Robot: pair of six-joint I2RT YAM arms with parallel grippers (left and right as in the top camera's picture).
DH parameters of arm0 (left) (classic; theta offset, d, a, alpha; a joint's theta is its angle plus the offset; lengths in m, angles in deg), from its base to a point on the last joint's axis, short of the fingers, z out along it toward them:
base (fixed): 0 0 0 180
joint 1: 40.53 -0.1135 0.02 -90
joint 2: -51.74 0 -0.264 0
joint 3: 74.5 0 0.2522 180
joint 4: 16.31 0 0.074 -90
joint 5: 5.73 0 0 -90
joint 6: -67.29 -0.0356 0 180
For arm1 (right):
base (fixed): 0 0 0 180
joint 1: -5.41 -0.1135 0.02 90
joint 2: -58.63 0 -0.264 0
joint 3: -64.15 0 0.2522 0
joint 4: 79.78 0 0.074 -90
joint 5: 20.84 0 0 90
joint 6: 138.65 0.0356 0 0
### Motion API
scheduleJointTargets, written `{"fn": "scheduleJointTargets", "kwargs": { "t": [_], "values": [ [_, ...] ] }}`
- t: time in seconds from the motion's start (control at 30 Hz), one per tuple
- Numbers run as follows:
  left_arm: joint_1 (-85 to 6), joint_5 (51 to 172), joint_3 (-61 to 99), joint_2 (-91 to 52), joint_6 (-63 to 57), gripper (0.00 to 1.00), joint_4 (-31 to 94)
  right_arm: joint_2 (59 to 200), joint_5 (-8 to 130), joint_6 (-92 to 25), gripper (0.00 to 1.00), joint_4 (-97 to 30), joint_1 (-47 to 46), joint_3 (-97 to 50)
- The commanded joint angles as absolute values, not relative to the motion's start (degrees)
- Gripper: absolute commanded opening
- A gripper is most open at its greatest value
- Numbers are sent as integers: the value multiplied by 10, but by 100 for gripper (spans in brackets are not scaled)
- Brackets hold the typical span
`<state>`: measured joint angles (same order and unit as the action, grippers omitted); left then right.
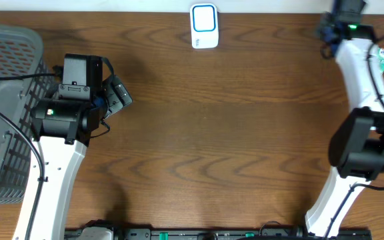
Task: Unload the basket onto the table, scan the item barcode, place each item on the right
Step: 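Carry the Zam-Buk tin right and drop it at the table edge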
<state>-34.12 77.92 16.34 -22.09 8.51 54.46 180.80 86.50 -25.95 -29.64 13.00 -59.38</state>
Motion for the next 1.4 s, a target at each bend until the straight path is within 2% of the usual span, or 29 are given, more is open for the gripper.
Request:
{"fn": "scheduleJointTargets", "kwargs": {
  "t": [0.0,0.03,0.07,0.1,0.17,0.2,0.27,0.4,0.6,0.77,0.97,1.23,1.37],
  "values": [
    [-344,776,171,-220,79,98,546,1805,932,-273,56,-267,180,-594],
    [-344,776,171,-220,79,98,546,1805,931,-278,57,-262,189,-594],
    [-344,776,171,-220,79,98,547,1805,928,-279,63,-254,204,-594],
    [-344,776,171,-220,79,98,547,1805,921,-280,75,-244,217,-594],
    [-344,776,171,-220,79,98,547,1805,913,-282,90,-232,233,-594],
    [-344,776,171,-220,79,98,547,1805,913,-282,96,-228,239,-594],
    [-344,776,171,-220,79,98,547,1805,912,-282,99,-224,245,-594],
    [-344,776,171,-220,79,98,546,1805,898,-281,99,-207,243,-594],
    [-344,776,171,-220,79,98,547,1778,766,-281,99,-158,241,-594],
    [-344,776,171,-220,79,98,547,1663,637,-281,99,-78,241,-594],
    [-344,776,171,-220,79,98,546,1542,613,-275,99,50,221,-588],
    [-344,776,171,-220,79,98,547,1322,636,-279,99,-11,61,-371],
    [-344,776,171,-220,79,98,547,1260,635,-279,99,-4,-11,-292]
  ]
}}
